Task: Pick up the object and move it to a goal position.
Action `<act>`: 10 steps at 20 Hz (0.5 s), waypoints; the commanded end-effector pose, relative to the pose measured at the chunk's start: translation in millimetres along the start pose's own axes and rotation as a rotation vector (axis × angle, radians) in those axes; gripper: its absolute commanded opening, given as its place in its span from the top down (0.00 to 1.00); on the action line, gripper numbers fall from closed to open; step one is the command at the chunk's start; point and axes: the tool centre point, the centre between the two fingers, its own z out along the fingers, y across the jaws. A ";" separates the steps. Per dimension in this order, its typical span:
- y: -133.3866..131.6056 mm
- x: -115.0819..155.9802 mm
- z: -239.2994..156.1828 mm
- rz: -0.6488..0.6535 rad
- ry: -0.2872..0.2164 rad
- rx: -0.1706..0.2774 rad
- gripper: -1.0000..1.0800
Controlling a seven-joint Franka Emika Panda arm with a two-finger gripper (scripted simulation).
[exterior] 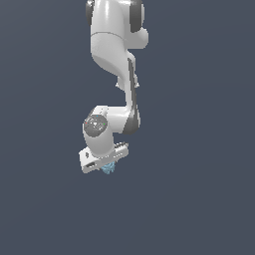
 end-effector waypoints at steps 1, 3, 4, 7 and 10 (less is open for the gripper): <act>0.1 0.1 -0.2 0.000 0.000 0.000 1.00; 0.1 0.1 -0.2 0.000 0.000 0.000 1.00; 0.0 0.1 -0.2 0.000 0.000 0.000 1.00; 1.8 -2.4 -1.1 0.000 0.000 0.000 1.00; 7.5 -10.1 -3.9 0.000 0.000 0.000 1.00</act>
